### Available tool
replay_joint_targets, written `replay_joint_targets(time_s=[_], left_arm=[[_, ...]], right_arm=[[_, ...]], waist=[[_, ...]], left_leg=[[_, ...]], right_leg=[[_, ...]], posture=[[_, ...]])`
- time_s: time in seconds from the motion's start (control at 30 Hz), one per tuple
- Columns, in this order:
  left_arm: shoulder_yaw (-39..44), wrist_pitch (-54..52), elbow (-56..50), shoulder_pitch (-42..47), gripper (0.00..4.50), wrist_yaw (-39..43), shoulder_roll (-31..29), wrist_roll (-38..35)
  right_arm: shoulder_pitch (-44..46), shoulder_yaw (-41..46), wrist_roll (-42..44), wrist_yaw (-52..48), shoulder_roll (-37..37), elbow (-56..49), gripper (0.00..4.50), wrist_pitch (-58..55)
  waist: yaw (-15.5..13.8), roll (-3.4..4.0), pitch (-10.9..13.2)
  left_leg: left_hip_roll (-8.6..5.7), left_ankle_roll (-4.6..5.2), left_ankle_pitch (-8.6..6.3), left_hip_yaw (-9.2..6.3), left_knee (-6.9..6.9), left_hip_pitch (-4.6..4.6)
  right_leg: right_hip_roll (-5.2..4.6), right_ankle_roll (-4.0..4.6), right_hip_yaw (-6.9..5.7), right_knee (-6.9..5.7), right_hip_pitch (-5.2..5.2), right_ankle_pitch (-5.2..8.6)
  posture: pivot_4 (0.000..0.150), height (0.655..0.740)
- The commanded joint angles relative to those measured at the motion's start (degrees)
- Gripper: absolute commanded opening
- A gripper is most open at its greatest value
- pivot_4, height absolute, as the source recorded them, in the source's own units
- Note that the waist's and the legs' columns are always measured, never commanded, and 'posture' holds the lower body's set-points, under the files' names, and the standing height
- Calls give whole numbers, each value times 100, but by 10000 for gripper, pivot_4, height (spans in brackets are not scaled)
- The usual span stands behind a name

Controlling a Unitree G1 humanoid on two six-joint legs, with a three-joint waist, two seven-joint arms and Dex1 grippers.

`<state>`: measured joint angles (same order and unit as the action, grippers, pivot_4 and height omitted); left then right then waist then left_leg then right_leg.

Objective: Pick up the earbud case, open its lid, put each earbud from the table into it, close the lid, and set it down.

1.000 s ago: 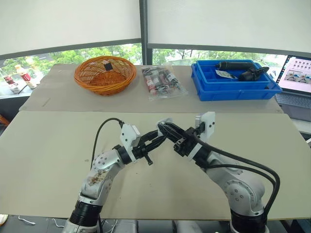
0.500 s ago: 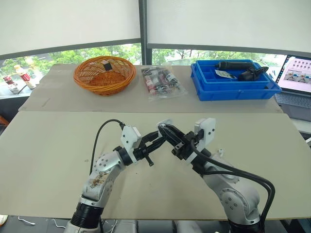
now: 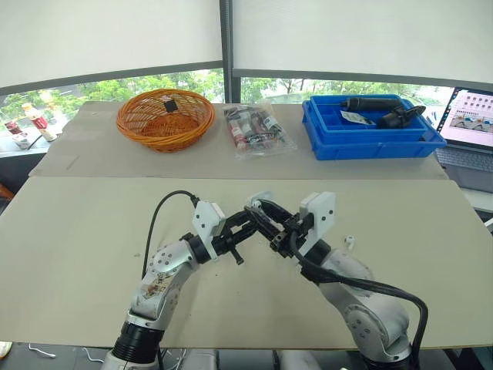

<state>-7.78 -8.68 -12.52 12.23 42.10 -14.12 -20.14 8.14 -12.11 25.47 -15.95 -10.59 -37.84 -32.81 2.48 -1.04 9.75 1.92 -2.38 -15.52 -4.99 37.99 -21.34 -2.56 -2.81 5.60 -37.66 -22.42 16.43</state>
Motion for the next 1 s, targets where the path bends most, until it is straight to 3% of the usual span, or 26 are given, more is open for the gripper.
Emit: replay_joint_targets(time_s=[0.03, 0.13, 0.4, 0.57, 0.7, 0.83, 1.0], left_arm=[[33, 280, -389, 87, 5126, 39, 51, -118], [32, 274, -397, 64, 5126, 31, 35, -122], [67, 284, -360, 38, 5126, 18, 7, -119], [161, 488, -216, -31, 5126, 44, -84, -36], [213, 738, -97, -134, 5126, 75, -171, 19], [332, 1124, 49, -294, 5126, 58, -224, 117], [451, 1388, 126, -495, 5126, -5, -273, 150]], right_arm=[[-104, 42, -107, 22, -138, -23, 34659, -62], [-135, 115, -63, 10, -227, -127, 44723, -87], [-229, 431, 127, -49, -505, -486, 45000, -168], [-531, 1231, 604, -542, -1293, -1157, 45000, -279], [-1052, 2132, 1010, -911, -2010, -1341, 45000, -328], [-2382, 3544, 618, -1754, -2876, -792, 45000, 2], [-3440, 4554, 228, -2223, -2852, 95, 45000, 715]], waist=[[0, 0, 0], [-3, 0, 0], [-1, -1, 1], [-26, -2, 2], [-28, -4, 3], [-97, -5, 3], [-130, -6, 4]], left_leg=[[0, 0, 0, 0, 0, 0], [-1, 0, 0, 0, 0, 0], [0, 0, 0, 0, 0, 0], [-1, 0, 0, 0, -1, -3], [-1, 1, 0, 0, -1, -2], [-2, 1, -1, 2, -1, 1], [-1, 2, -1, 8, -1, 6]], right_leg=[[0, 0, 0, 0, 0, 0], [0, 0, 0, 0, 1, 0], [0, 0, 0, 1, 1, 0], [-1, -1, 1, 5, 2, 0], [-1, -1, 0, 10, 8, 1], [0, -3, 0, 14, 12, 1], [0, -2, 7, 14, 16, 1]], posture=[[1500, 7282], [1500, 7282], [1500, 7282], [1500, 7282], [1500, 7282], [1500, 7282], [1500, 7282]])
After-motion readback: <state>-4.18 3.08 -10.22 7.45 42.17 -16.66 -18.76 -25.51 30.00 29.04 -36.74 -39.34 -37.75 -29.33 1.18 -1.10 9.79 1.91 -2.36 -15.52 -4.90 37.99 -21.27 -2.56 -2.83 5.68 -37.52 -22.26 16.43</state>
